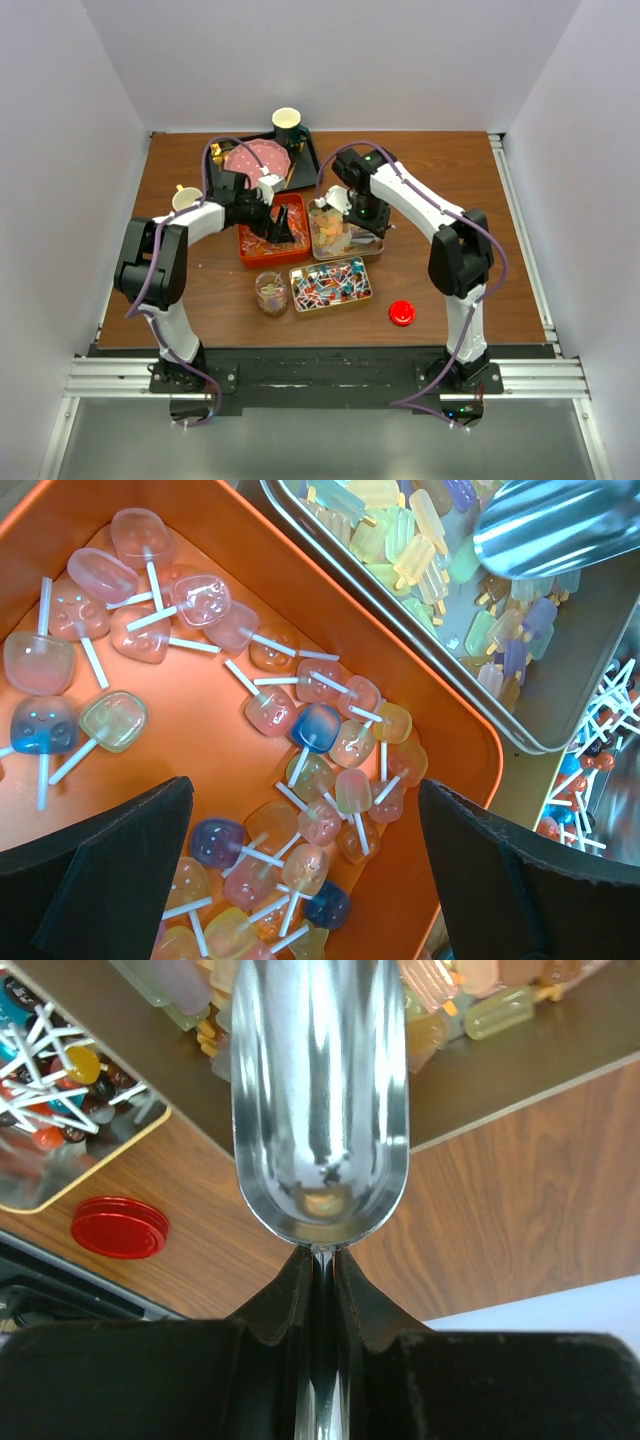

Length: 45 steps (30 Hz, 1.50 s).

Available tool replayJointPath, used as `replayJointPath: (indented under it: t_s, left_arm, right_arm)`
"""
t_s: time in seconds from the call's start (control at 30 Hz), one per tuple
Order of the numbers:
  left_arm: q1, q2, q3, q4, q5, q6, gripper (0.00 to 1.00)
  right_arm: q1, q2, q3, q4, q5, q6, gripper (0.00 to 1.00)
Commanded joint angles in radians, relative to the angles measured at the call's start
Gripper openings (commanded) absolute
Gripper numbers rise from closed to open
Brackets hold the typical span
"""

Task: Pack the candies
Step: Scoop the fake candies from the storage box.

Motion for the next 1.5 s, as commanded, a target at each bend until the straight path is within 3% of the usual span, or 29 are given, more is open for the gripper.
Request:
replayJointPath:
  t_s: [0.0, 0.3, 0.97, 1.3, 1.47]
  left_arm:
    - [0.005, 0.003, 0.033, 0.043, 0.021, -0.019, 1.0]
    - [0.002, -0.01, 0.019, 0.035, 0.025, -0.023, 1.0]
    - [-0.003, 0.036, 0.047, 0.04, 0.04, -0.046, 1.0]
    - [-0.066, 0.058, 0.044, 0.031, -0.08, 0.021, 1.0]
    - [-0.098, 0.07, 0.038, 0.032, -0.071, 0.014, 1.0]
  right_arm:
    - [-0.006, 0.044, 0.056, -0.003, 0.013, 0.035, 0.0]
    - [-0.015, 0.147, 0.148, 0.007, 0.038, 0.059, 0.0]
    - [-0.015, 0.167, 0.172, -0.008, 0.065, 0.032, 0.0]
    - [0.009, 0.264, 0.29, 0.009, 0.035, 0.052, 0.0]
    - [0.026, 0.322, 0.386, 0.007, 0.013, 0.066, 0.0]
